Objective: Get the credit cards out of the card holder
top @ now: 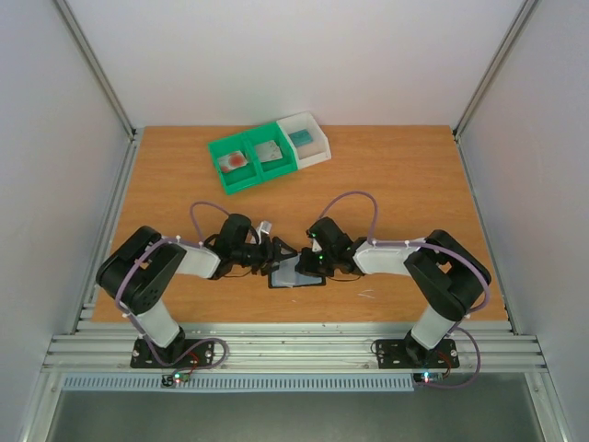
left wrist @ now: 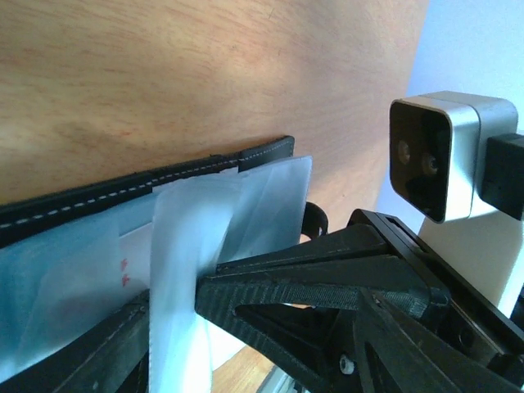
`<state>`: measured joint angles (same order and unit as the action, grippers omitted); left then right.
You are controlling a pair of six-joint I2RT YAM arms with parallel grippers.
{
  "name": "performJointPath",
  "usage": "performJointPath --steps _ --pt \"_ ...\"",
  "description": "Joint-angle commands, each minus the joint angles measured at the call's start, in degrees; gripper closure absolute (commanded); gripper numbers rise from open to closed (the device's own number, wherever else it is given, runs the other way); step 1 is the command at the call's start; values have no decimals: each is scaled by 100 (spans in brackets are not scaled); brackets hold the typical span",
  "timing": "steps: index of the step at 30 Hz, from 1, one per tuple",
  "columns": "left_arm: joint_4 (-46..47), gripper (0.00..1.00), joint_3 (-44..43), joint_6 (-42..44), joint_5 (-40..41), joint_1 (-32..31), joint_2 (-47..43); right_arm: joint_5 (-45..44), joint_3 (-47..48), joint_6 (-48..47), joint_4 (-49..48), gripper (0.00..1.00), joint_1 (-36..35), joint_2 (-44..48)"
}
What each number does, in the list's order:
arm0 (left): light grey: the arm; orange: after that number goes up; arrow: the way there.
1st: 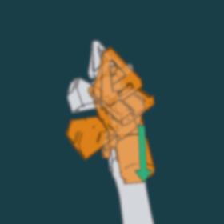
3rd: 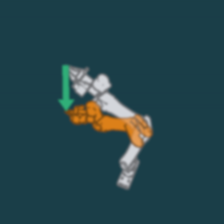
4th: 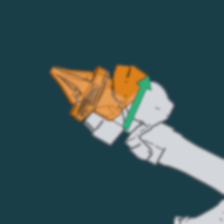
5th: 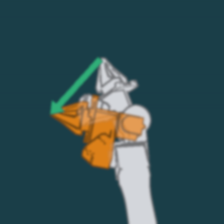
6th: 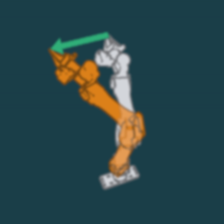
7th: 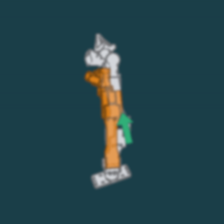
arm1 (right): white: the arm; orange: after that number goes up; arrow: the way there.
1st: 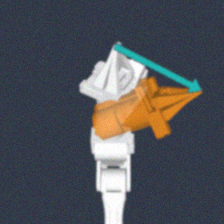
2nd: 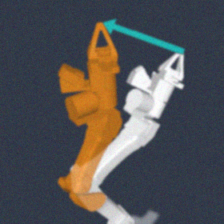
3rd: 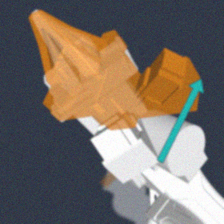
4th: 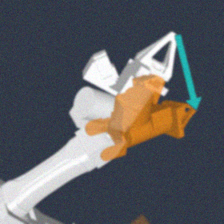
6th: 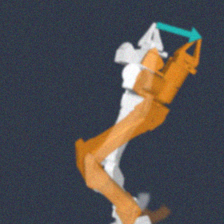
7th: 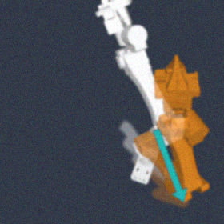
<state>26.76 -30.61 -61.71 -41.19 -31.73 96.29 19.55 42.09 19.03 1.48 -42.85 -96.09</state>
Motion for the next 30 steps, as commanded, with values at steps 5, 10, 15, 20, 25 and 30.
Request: performJointPath --steps 5,10,15,20,25,30 --pt "813 39 141 -476 -135 -140 123 -269 -240 2 92 88 -56 198" --pt "1002 39 111 -638 -179 -190 108 -480 -313 -69 423 78 -47 663" --pt "838 39 -96 -681 -91 -386 52 -839 -483 -135 877 76 -48 1307" --pt "768 40 -432 -714 -39 -703 215 -1279 -675 -139 1335 75 -43 2111" --pt "270 41 -726 -478 35 -835 228 -1572 -720 -184 1720 74 -48 2679" --pt "-116 41 -757 -249 152 -835 113 -1465 -652 -198 1706 74 -48 2727"
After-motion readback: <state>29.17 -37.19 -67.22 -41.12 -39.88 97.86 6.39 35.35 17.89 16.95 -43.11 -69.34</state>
